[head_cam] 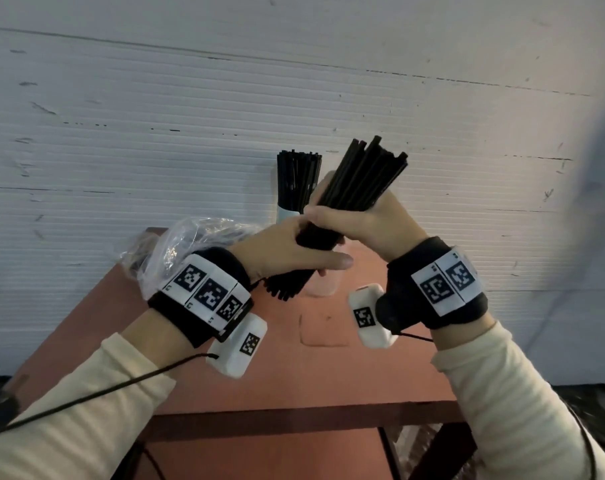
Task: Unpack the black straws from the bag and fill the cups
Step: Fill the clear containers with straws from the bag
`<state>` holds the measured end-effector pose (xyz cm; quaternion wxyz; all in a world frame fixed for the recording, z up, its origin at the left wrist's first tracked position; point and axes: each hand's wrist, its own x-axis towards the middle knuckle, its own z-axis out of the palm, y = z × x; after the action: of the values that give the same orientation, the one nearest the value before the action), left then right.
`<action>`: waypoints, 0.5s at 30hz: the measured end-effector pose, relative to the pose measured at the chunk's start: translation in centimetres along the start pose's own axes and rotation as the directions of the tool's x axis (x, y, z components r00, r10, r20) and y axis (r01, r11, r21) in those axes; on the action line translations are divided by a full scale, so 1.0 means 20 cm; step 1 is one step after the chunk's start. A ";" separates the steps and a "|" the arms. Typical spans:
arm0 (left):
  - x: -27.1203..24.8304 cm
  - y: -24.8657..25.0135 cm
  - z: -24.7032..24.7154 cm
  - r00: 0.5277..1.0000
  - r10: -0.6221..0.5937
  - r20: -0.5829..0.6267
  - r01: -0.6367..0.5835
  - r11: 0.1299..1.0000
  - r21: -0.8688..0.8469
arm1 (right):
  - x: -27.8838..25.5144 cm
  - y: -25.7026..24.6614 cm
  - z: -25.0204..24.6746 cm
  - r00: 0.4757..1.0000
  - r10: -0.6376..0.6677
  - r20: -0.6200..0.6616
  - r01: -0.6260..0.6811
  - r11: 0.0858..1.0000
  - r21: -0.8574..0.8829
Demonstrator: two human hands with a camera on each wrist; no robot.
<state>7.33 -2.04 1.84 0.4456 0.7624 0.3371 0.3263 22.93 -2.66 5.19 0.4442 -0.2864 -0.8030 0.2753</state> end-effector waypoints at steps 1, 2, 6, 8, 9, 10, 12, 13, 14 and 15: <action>0.03 -0.01 -0.01 0.991 0.053 -0.127 -0.054 0.999 -0.006 | 0.02 -0.02 -0.04 0.997 -0.017 -0.074 0.019 1.000 0.023; 0.06 -0.03 -0.01 0.962 0.116 -0.247 -0.117 0.993 0.007 | 0.04 -0.03 -0.08 0.986 -0.037 -0.161 0.044 0.998 0.038; 0.21 -0.12 -0.02 0.838 0.205 -0.506 -0.136 0.976 0.169 | 0.15 -0.06 -0.22 0.873 -0.049 -0.486 0.057 0.998 0.001; 0.27 -0.16 -0.02 0.856 0.064 -0.514 0.003 0.992 0.128 | 0.21 -0.03 -0.26 0.824 -0.016 -0.567 -0.008 0.999 -0.039; 0.29 -0.19 -0.02 0.873 -0.009 -0.488 0.071 0.992 0.108 | 0.24 -0.01 -0.27 0.814 0.010 -0.580 -0.049 0.997 -0.052; 0.31 -0.21 -0.02 0.888 -0.063 -0.455 0.119 0.988 0.095 | 0.27 0.03 -0.27 0.815 0.048 -0.577 -0.101 0.993 -0.059; 0.34 -0.25 -0.02 0.904 -0.114 -0.412 0.163 0.983 0.085 | 0.32 0.11 -0.26 0.826 0.131 -0.548 -0.225 0.968 -0.107; 0.35 -0.26 -0.03 0.904 -0.126 -0.408 0.177 0.980 0.089 | 0.34 0.15 -0.25 0.832 0.177 -0.526 -0.289 0.947 -0.138; 0.36 -0.28 -0.04 0.903 -0.131 -0.409 0.188 0.977 0.103 | 0.35 0.19 -0.24 0.842 0.230 -0.489 -0.347 0.923 -0.164; 0.37 -0.29 -0.04 0.901 -0.128 -0.415 0.195 0.973 0.123 | 0.36 0.23 -0.23 0.852 0.298 -0.430 -0.406 0.895 -0.184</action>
<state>9.54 6.49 -1.55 0.3289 0.6813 0.5094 0.4101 24.71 6.43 8.10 0.4937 -0.5364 -0.6607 0.1787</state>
